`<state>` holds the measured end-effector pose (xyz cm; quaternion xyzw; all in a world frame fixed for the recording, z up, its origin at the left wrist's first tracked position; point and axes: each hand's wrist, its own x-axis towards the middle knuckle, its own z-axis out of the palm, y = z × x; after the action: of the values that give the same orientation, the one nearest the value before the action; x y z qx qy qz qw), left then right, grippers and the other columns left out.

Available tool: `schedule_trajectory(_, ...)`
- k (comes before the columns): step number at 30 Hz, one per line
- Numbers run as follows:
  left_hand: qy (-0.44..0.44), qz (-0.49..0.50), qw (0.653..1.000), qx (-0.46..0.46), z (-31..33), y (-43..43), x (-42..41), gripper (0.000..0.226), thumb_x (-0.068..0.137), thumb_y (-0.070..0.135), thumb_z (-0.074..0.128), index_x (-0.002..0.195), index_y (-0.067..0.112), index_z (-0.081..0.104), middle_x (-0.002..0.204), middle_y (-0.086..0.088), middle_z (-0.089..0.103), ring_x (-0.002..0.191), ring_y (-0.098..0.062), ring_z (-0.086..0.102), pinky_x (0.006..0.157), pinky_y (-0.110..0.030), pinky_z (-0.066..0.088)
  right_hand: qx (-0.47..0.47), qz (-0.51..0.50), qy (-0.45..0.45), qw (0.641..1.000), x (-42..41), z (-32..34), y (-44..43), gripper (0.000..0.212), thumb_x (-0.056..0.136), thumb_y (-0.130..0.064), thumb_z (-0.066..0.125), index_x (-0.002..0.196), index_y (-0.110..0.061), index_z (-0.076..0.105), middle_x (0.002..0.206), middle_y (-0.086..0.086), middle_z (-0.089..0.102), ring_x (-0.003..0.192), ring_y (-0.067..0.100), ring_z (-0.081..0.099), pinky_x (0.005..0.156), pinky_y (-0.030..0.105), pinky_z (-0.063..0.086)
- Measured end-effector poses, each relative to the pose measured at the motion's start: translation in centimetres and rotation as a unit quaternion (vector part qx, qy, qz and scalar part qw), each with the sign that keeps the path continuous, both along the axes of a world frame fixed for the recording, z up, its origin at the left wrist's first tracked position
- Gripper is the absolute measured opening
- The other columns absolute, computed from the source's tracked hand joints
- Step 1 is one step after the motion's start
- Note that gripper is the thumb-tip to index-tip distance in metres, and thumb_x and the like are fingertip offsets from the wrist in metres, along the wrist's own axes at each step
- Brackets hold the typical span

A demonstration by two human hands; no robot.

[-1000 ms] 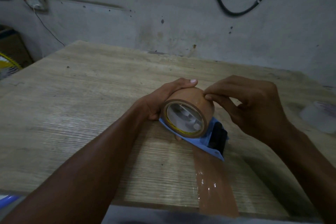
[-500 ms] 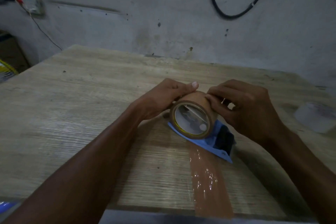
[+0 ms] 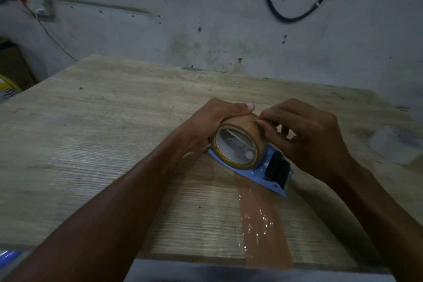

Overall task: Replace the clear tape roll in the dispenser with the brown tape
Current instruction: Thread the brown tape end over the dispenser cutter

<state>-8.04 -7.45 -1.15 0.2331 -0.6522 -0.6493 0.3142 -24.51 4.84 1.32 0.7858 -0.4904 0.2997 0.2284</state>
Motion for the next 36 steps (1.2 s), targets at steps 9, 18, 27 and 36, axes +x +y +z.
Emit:
schedule_trajectory(9, -0.020, 0.009, 1.000, -0.022, 0.2, 0.1, 0.2, 0.041, 0.091, 0.035, 0.066, 0.080, -0.003, 0.073, 0.063, -0.007, 0.068, 0.058, -0.018, 0.063, 0.062, -0.026, 0.050, -0.032, -0.001, -0.073, 0.997, 0.3, 0.2, 0.8, 0.028, 0.089, -0.022, 0.070, 0.114, -0.008, 0.070, 0.100, 0.006, 0.074, 0.077, 0.008, 0.065, 0.070, 0.022, 0.057)
schedule_trajectory(18, -0.001, 0.014, 1.000, -0.012, 0.0, 0.1, 0.1, 0.036, 0.091, 0.031, 0.066, 0.086, -0.003, 0.075, 0.075, -0.015, 0.072, 0.071, -0.024, 0.066, 0.071, -0.032, 0.053, 0.003, 0.024, -0.032, 0.999, 1.0, 1.2, -0.9, 0.013, 0.083, -0.013, 0.071, 0.093, -0.008, 0.078, 0.087, 0.008, 0.077, 0.078, 0.020, 0.071, 0.075, 0.028, 0.054)
schedule_trajectory(27, 0.007, 0.013, 1.000, 0.003, 0.3, 0.5, 0.1, 0.034, 0.091, 0.028, 0.066, 0.079, -0.003, 0.072, 0.063, -0.009, 0.069, 0.056, -0.017, 0.065, 0.059, -0.024, 0.052, -0.012, 0.019, 0.031, 0.999, 0.2, 0.2, -0.4, 0.022, 0.093, -0.016, 0.059, 0.103, -0.001, 0.073, 0.097, 0.015, 0.072, 0.086, 0.025, 0.067, 0.078, 0.034, 0.054)
schedule_trajectory(36, -0.002, 0.037, 0.999, 0.007, 0.3, 0.5, -0.1, 0.032, 0.088, 0.028, 0.070, 0.070, 0.001, 0.072, 0.057, -0.007, 0.068, 0.052, -0.016, 0.064, 0.058, -0.022, 0.050, -0.032, 0.024, -0.029, 0.999, -0.2, -1.0, 0.4, 0.023, 0.095, -0.016, 0.061, 0.099, 0.002, 0.074, 0.096, 0.013, 0.074, 0.090, 0.023, 0.068, 0.085, 0.029, 0.053)
